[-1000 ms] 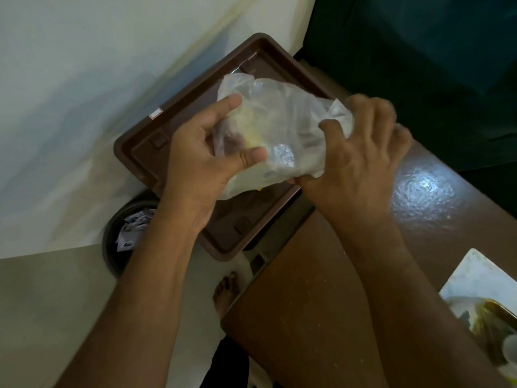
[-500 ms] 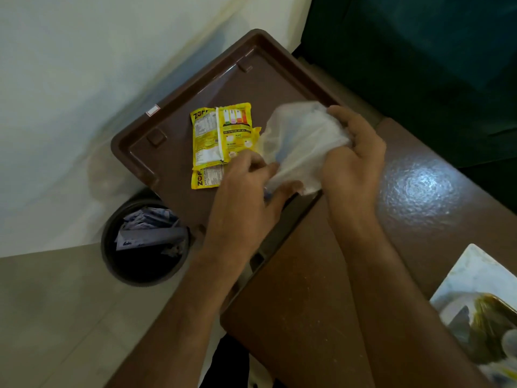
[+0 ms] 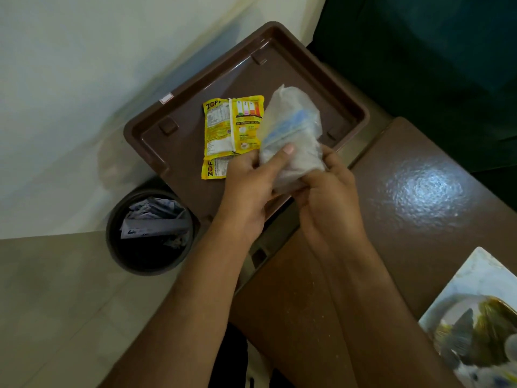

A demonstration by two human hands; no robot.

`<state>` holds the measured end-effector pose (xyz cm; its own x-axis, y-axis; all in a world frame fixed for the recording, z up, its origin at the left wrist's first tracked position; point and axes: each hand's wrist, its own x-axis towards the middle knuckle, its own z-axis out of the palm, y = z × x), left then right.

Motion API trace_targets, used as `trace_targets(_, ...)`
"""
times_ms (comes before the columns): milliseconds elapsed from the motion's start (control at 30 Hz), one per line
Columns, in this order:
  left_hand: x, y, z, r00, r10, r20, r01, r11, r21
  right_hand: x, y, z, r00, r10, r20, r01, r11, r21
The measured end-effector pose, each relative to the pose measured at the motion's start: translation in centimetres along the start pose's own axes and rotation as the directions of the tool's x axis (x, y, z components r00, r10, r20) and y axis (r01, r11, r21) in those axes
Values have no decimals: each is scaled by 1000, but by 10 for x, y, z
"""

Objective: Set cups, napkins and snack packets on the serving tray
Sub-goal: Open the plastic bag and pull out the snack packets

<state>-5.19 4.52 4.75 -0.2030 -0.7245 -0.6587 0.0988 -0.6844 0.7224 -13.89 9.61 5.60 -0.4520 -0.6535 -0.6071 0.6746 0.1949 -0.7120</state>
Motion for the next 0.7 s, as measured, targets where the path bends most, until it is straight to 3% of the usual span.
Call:
trace_targets(67,7,0,-15,992,83,-94,-78,996,50,2,-3,-6,991,-97,92,125,921,-370)
trace_targets(133,10,2,-31,978,155,-137,-128,973,192,2,-9,-12,936,-255,245,353,683,-639)
trace_targets(200,8,7,-41,987,138,-79,-113,959,261,2,-12,-15,777,-357,519,623,314,-716)
trace_targets(233,5,10,-44,995,98,-24,-89,966,242,5,-10,-16,705,-313,636,698,146,-701)
trace_targets(267,3,12,-49,997,67,32,-72,975,211,7,-9,-16,684,-227,693,717,30,-697)
trace_targets(300,0,14,-53,996,52,76,-64,982,179,11,-7,-15,707,-138,693,697,-29,-717)
trace_targets(400,-3,15,-70,986,88,140,-107,985,139,15,-4,-5,776,8,631,630,8,-776)
trace_targets(567,-8,8,-90,982,92,166,-76,992,-97,9,20,17,805,-198,559,589,150,-794)
trace_targets(633,-11,7,-103,986,115,123,-91,979,-183,6,29,29,847,-181,501,532,238,-813)
trace_targets(700,-13,6,-114,990,142,-13,-142,966,-217,3,35,42,880,-101,465,468,357,-809)
